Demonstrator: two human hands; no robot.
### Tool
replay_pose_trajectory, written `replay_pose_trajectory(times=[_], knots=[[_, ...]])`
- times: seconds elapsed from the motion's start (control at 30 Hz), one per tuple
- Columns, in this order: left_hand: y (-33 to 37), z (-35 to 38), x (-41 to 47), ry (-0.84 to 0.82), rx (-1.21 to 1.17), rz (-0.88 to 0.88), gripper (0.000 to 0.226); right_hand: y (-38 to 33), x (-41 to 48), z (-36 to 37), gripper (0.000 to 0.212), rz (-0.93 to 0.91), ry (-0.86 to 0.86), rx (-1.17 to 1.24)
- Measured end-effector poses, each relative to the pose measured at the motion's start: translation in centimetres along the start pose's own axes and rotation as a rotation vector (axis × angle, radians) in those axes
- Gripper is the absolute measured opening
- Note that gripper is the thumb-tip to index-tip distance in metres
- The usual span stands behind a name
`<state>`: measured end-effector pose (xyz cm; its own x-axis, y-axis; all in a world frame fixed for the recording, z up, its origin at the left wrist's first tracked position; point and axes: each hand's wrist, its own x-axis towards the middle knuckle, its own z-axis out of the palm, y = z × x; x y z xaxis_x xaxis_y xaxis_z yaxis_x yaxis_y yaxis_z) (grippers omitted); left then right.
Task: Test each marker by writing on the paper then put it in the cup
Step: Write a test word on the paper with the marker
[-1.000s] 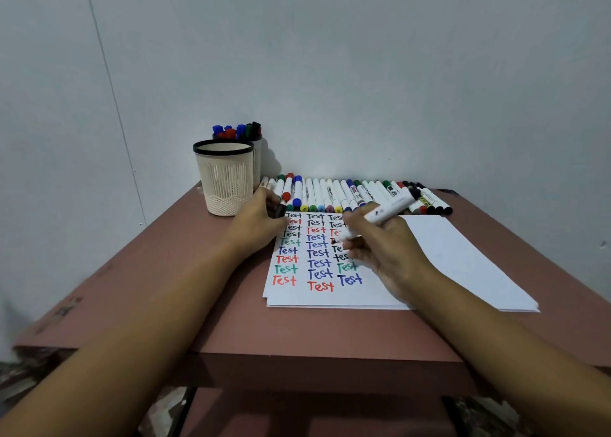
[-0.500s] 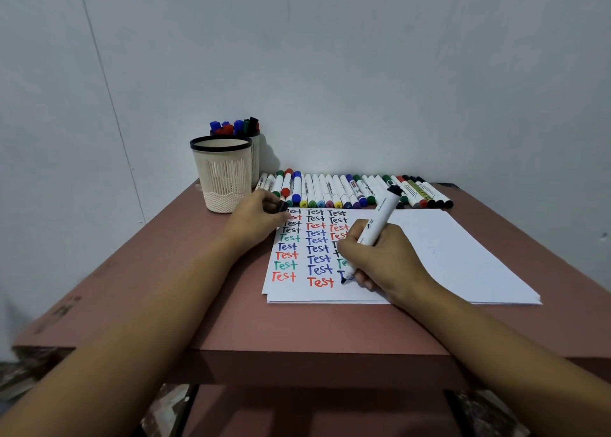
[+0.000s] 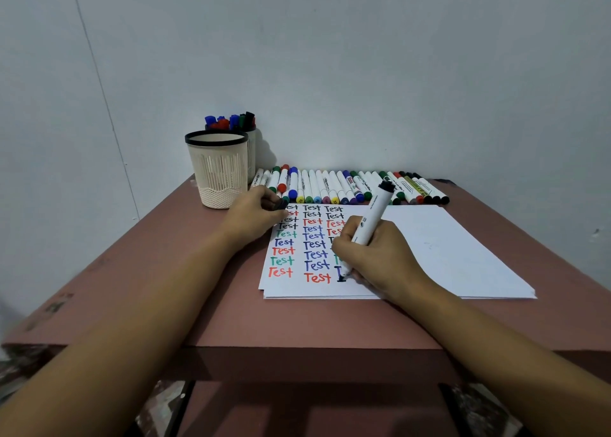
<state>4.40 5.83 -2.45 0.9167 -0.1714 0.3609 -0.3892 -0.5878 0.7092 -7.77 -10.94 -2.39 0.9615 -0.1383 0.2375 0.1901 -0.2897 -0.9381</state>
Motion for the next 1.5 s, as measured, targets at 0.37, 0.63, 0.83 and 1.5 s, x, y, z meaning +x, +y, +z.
replay_pose_trajectory(times=[0.37,0.63,0.83,1.5], knots=[[-0.3,0.1,0.2,-0.008,0.018,0.007,0.028,-0.1,-0.1,-0.3,0.026,-0.001,0.040,0.014],[-0.1,0.0,0.1,-0.011,0.033,0.003,0.032,1.0,0.6,-0.2,0.030,-0.036,0.075,-0.049],[0.0,0.1,0.1,-0.015,0.020,-0.003,0.031,0.5,0.3,-0.2,0.029,-0.039,0.008,-0.045],[-0.2,0.0,0.3,-0.022,0.023,-0.007,0.029,0.7,0.5,-0.3,0.038,-0.086,0.107,-0.126]])
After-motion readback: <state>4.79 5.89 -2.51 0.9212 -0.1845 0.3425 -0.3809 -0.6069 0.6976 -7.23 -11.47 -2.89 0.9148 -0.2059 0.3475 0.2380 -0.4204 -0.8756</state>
